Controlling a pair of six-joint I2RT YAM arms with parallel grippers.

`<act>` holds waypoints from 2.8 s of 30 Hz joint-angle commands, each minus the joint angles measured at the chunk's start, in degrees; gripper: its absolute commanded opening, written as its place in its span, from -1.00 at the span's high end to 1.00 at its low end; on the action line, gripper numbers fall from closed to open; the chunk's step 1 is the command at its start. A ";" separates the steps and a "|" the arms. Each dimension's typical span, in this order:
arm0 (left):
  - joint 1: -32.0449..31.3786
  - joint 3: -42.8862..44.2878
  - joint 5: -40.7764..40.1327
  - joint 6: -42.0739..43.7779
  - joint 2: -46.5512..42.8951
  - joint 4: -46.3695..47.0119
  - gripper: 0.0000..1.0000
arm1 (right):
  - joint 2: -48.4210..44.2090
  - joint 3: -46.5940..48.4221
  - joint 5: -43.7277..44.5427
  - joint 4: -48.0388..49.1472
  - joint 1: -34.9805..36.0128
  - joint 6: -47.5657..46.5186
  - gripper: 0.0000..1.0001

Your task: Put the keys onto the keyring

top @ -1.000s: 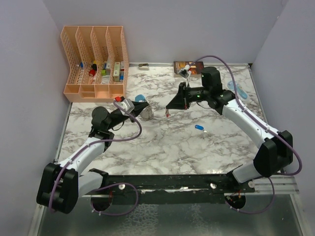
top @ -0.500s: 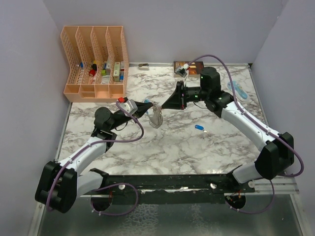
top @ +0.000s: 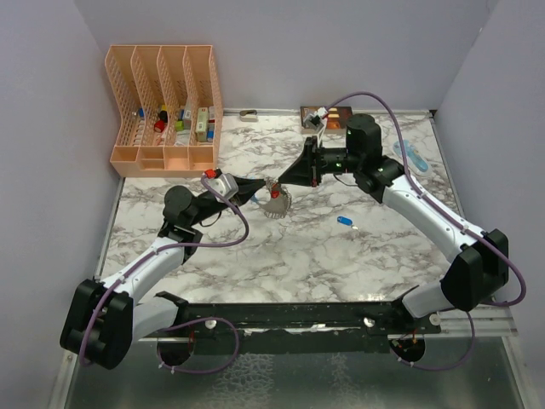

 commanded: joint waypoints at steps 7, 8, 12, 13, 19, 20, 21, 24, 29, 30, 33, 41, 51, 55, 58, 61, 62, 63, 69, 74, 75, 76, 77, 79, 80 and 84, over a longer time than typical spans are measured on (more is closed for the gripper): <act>-1.20 1.94 1.39 -1.34 -0.45 3.89 1.00 | 2.48 4.02 1.45 0.52 0.49 -1.62 0.98; -1.28 1.98 1.39 -1.14 -0.43 3.76 1.00 | 2.46 4.15 1.33 0.45 0.50 -1.47 0.98; -1.29 1.90 0.95 -0.49 -0.67 3.49 1.00 | 1.21 5.20 3.24 -1.28 0.50 -2.76 0.98; -1.29 1.84 0.94 -0.52 -0.75 3.44 1.00 | 1.07 5.62 3.62 -2.40 0.50 -3.54 0.98; -1.29 1.01 1.95 -1.03 -1.32 4.79 1.00 | -0.20 7.70 7.91 -8.73 0.33 -8.14 0.98; -1.29 0.74 2.28 -1.54 -1.49 5.40 1.00 | -0.14 7.65 8.03 -9.10 0.33 -8.39 0.98; -1.29 0.48 2.73 -2.00 -1.67 6.44 1.00 | -0.05 7.44 8.23 -9.47 0.33 -8.64 0.98; -1.29 0.07 3.93 -4.59 -1.95 9.33 1.00 | 0.06 6.18 8.40 -9.52 0.33 -9.15 0.98; -1.29 0.37 3.71 -6.21 -2.03 9.31 1.00 | -0.06 3.94 7.53 -6.82 0.41 -7.73 0.98; -1.29 0.51 3.15 -5.86 -2.01 8.59 1.00 | 0.02 3.89 7.06 -6.24 0.48 -7.18 0.98; -1.32 0.90 0.89 -4.46 -1.83 6.46 1.00 | -0.31 3.58 6.57 -4.78 0.99 -5.93 0.98; -2.18 1.33 -0.37 -4.57 -1.38 5.34 1.00 | -0.59 4.28 5.49 -2.68 2.23 -3.68 0.97; -2.35 0.93 -1.42 -3.87 -1.44 5.13 1.00 | -1.61 4.06 5.66 -4.15 2.43 -3.37 0.98; -2.35 0.96 -1.65 -3.29 -1.56 5.07 1.00 | -2.01 4.19 6.39 -6.36 2.44 -4.20 0.97; -2.35 1.27 -1.79 -2.89 -1.55 4.87 1.00 | -2.54 3.62 6.10 -6.27 2.46 -3.94 0.98; -2.35 1.42 -1.43 -3.28 -1.30 5.00 1.00 | -2.49 3.65 5.50 -5.97 2.52 -3.47 0.98; -2.36 1.41 -1.44 -3.28 -1.20 5.02 1.00 | -2.51 3.63 5.37 -5.78 2.52 -3.32 0.98; -2.35 1.44 -1.36 -3.35 -1.21 5.10 1.00 | -2.49 3.62 5.38 -5.60 2.60 -3.28 0.98; -2.49 1.81 -0.97 -3.62 -1.12 5.29 1.00 | -1.31 3.59 5.19 -4.33 3.26 -3.01 0.98; -2.53 1.99 -0.72 -3.72 -1.13 4.98 1.00 | -0.14 4.51 5.06 -3.96 3.91 -3.03 0.98; -2.52 1.95 -0.72 -3.72 -1.08 5.01 1.00 | -0.01 4.61 5.09 -4.04 4.07 -3.12 0.98; -2.52 1.99 -0.72 -3.72 -1.10 4.95 1.00 | 0.07 4.72 5.12 -4.15 4.14 -3.23 0.98; -2.58 1.98 -0.76 -3.68 -1.03 4.99 1.00 | 0.18 4.78 5.18 -4.26 4.19 -3.26 0.98; -2.61 1.92 -0.65 -3.72 -0.95 4.93 1.00 | 0.22 4.84 5.26 -4.24 4.43 -3.24 0.97; -2.67 1.93 -0.64 -3.77 -0.95 4.93 1.00 | 0.19 4.92 5.37 -4.18 4.60 -3.28 0.98; -2.83 1.88 -0.37 -3.67 -0.97 5.15 1.00 | 0.54 5.00 6.22 -4.09 4.81 -3.11 0.98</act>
